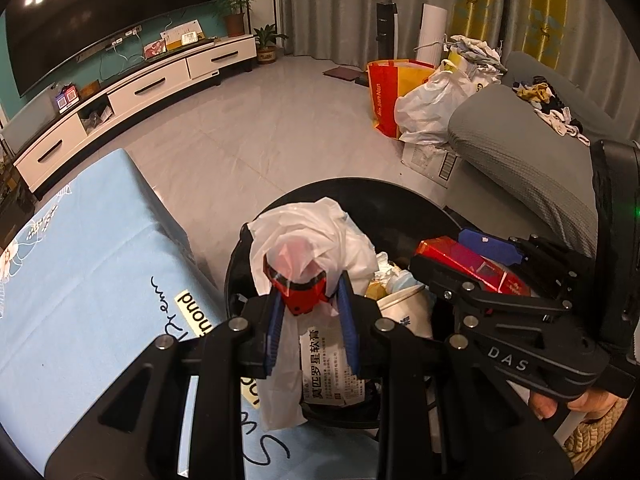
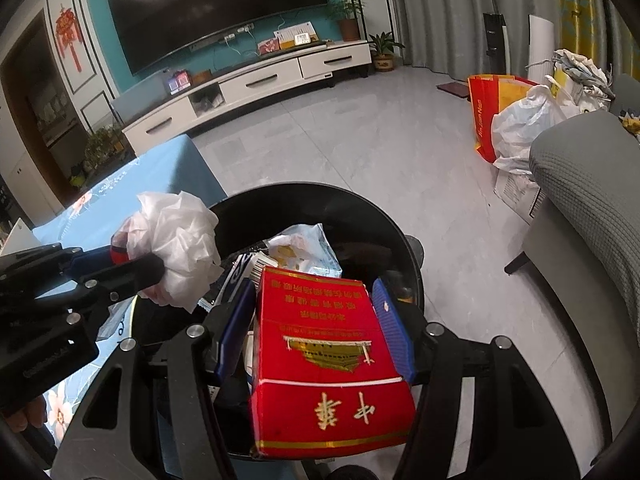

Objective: Collect trash
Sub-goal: 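Open the right tool to drop the pack while the left lowers the bag into the bin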

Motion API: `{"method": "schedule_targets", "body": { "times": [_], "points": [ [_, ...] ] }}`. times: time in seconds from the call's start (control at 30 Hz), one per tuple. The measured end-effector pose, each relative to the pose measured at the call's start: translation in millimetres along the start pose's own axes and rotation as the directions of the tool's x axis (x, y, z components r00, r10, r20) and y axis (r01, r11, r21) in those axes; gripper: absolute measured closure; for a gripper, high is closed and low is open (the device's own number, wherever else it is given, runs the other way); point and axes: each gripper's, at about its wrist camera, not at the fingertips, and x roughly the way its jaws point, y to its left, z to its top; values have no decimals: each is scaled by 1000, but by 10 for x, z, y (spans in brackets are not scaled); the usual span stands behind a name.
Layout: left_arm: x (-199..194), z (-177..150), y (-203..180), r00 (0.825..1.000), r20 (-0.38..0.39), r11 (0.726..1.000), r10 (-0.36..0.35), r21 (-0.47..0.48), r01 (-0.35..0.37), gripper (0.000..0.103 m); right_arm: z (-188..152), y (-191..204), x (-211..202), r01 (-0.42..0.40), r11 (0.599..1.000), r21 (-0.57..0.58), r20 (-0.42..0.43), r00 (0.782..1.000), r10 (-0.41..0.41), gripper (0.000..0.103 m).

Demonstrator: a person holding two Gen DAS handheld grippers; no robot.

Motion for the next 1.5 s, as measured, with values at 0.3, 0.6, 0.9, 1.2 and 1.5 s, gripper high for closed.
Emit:
{"method": "schedule_targets", "body": {
  "times": [0.3, 0.6, 0.9, 1.2, 1.5],
  "points": [
    [48, -28, 19, 1000, -10, 1000, 5, -5, -5, 76, 6, 16, 80, 8, 1000, -5, -23, 1000, -8, 47],
    [86, -44, 44, 1000, -19, 1000, 11, -2, -11, 76, -5, 36, 137, 16, 1000, -9, -48, 999, -16, 55],
    [156, -50, 72, 999, -42, 1000, 18, 3, -18, 75, -6, 28, 140, 18, 1000, -6, -50, 999, -19, 55],
    [222, -53, 67, 997, -70, 999, 37, 17, -36, 70, -5, 32, 115, 20, 1000, -9, -42, 999, -20, 55],
    [229, -64, 63, 995, -81, 998, 52, 26, -50, 65, -6, 35, 86, 26, 1000, -2, -41, 999, -26, 55]
  ]
}}
